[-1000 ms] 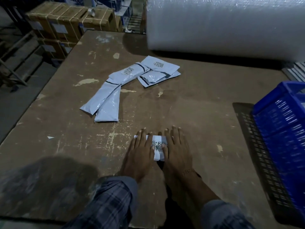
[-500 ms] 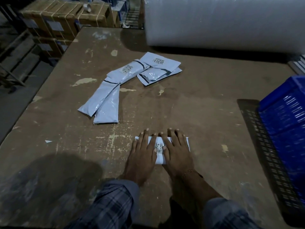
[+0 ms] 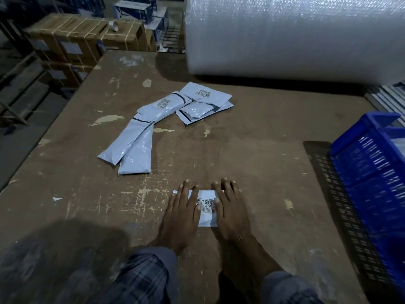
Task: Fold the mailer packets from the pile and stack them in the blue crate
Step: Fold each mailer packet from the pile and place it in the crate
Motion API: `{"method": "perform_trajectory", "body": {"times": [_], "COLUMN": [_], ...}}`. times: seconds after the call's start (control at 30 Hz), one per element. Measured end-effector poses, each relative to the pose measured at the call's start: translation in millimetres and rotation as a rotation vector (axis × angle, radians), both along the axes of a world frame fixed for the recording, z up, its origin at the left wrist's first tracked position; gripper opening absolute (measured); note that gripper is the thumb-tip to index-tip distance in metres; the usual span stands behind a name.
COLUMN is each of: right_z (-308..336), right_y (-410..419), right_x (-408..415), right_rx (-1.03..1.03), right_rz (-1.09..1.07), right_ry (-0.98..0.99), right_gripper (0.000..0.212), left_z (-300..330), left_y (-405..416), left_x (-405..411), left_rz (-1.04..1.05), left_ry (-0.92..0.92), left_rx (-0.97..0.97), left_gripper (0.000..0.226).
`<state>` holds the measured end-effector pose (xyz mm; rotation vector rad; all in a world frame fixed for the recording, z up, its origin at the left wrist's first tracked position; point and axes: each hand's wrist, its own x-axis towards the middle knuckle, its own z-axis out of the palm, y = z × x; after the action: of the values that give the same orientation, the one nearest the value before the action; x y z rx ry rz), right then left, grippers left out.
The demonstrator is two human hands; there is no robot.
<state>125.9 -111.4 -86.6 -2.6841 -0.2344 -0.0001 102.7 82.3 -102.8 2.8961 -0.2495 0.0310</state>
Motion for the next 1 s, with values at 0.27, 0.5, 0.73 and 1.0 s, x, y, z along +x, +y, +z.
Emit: {"method": "perform_trajectory", "body": {"times": [0.27,0.5,0.73,1.0], "right_z": [-1,-1,-2,4], "right_y": [-2,-1,-11,6], "right_x": [2,2,-24,-2], "right_rx": [-0.117,-0.18,-0.159,-0.094], "right_rz": [-0.036,0.041,0.172,-0.042], "right_ry": [0.033,-0.045,-0.059,0.061], "right_gripper": [0.058,0.057,0.06,0.063], "left_z": [9,4,10,13], "left_y": [-14,-7,-21,21], "left_x": [-3,-4,15,2], "left_rz": [0.045,0.0,0.25,0.06], "left_ry": [0.026,0.015,0.064,0.086], "left_rx": [0.057,0.06,-0.014,-0.058], "left_gripper": [0.065,0.063,0.066,0.072]}}
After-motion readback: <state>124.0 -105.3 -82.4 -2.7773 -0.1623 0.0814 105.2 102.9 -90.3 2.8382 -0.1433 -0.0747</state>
